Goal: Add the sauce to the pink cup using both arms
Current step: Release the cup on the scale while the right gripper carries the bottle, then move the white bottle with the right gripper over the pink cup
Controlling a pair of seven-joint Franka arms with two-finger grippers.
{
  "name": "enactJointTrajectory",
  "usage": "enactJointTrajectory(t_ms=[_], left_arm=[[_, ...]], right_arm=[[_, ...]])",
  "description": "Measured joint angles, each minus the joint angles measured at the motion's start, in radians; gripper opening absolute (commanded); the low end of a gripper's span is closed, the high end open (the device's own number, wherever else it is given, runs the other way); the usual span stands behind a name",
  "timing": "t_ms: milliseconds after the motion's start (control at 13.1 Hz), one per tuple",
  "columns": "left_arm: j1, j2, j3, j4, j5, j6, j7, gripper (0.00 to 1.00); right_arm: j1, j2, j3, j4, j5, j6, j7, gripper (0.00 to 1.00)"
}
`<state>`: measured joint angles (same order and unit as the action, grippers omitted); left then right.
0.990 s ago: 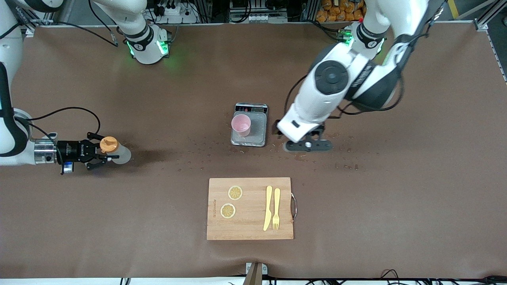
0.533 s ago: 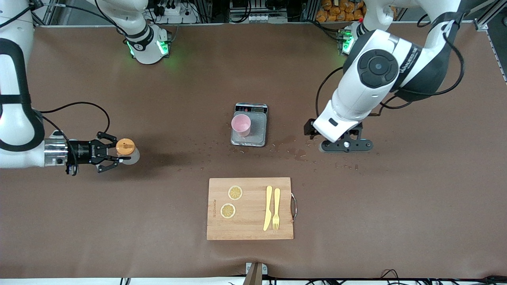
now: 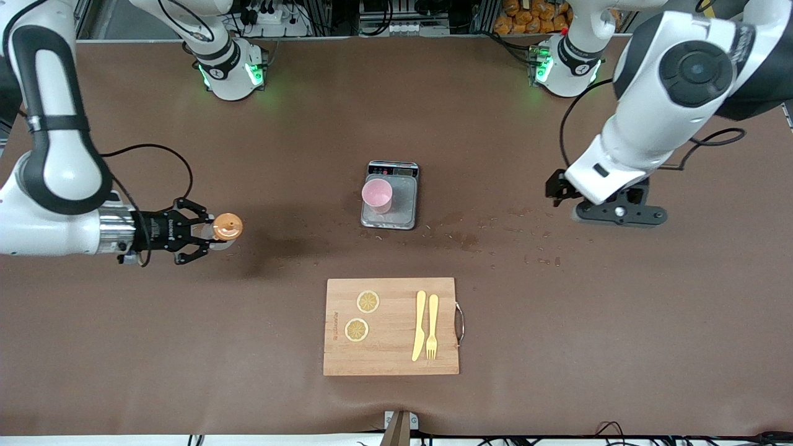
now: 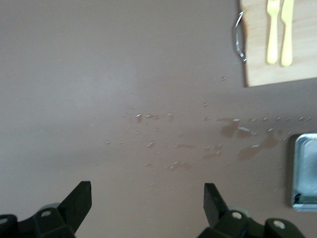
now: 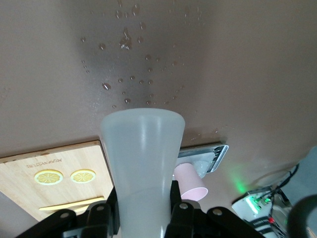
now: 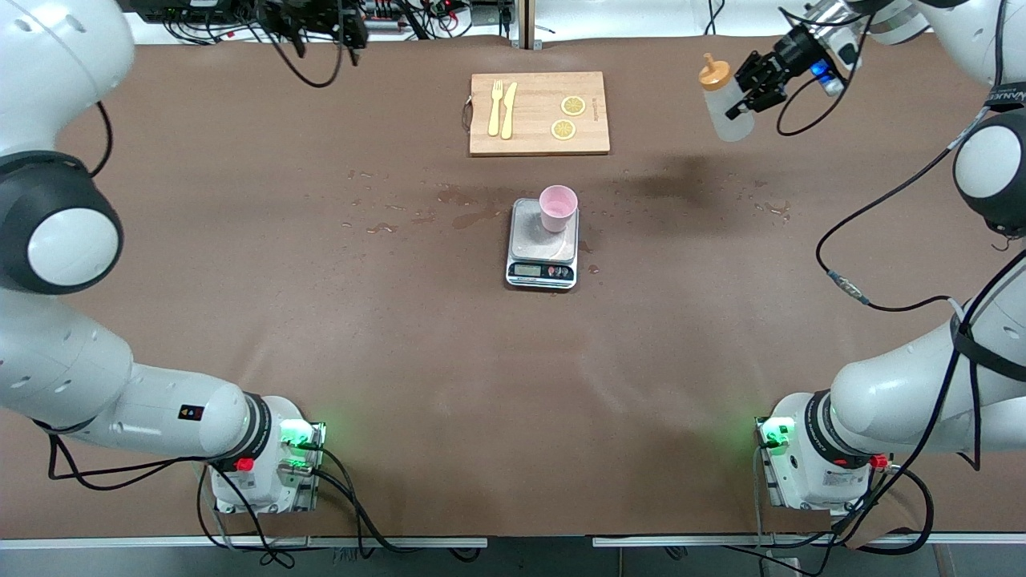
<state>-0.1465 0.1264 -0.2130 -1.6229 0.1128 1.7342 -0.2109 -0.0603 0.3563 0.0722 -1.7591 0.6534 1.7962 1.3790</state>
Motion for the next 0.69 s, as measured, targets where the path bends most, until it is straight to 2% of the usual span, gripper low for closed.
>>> enactJointTrajectory(t_ms=[305, 610, 686], left_arm=[[-0.033, -0.101, 0.089, -0.045, -0.027, -0.069, 0.134, 1.0], [-0.107, -0.167, 0.255, -0.043, -0.06, -0.144, 0.233, 1.0], [-0.107, -0.176, 0.275, -0.035, -0.072, -0.159, 0.233, 1.0]], right_arm=[[0.093, -0.075, 0.0, -0.095, -0.028, 0.081, 0.115, 0.4], [0.224, -0.109, 0.001, -0.127, -0.155, 0.164, 0.317, 0.4], [0.255, -0.109, 0.001, -0.131, -0.171, 0.179, 0.359, 0.4]])
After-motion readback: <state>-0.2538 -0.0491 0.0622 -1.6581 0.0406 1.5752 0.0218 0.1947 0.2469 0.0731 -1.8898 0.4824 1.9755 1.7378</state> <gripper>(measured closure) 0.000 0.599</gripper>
